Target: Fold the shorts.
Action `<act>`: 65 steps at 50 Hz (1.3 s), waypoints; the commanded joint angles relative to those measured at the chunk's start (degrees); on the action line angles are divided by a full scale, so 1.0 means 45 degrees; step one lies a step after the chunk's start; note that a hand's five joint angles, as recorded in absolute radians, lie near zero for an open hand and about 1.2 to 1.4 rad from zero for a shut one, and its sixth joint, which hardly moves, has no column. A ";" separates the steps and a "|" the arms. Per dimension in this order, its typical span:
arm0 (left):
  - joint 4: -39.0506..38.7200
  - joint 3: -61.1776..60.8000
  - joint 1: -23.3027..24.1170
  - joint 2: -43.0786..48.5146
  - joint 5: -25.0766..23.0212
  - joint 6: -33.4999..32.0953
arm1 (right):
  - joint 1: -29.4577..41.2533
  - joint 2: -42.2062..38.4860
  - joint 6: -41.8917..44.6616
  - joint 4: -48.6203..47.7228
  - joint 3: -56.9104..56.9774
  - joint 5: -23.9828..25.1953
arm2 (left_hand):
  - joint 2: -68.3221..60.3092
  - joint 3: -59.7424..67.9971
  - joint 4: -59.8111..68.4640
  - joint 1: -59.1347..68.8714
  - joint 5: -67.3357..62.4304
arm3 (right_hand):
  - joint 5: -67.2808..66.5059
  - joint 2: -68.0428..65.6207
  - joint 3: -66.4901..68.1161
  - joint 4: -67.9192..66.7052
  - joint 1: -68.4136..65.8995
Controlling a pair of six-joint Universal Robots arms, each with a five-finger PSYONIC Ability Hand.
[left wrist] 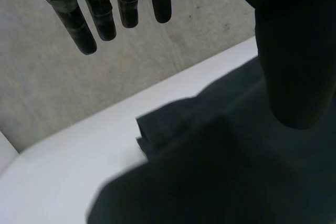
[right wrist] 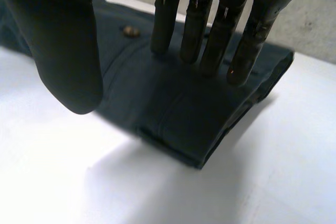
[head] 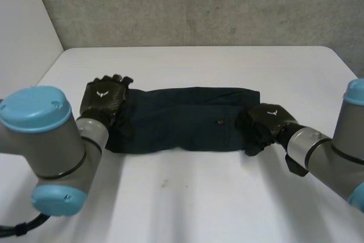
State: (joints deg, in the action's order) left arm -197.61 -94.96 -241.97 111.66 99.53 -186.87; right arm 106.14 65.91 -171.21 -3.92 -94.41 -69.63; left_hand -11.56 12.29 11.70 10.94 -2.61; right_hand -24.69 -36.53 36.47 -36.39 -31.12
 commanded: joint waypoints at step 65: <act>0.0358 -0.0050 0.0080 -0.2041 0.0031 0.0434 | 0.2716 0.0277 1.0272 0.1320 0.3087 -0.0565 | 0.0262 -0.0423 -0.0292 -0.0124 0.0495 | -1.0069 -0.9660 0.9674 -0.9691 -1.0863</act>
State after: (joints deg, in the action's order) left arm -195.78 -97.66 -242.38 102.28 99.57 -185.41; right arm 101.86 71.30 -126.41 3.38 -87.65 -75.54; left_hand -11.56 12.29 11.70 10.94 -2.61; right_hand -54.44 -67.48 68.30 -68.12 -53.34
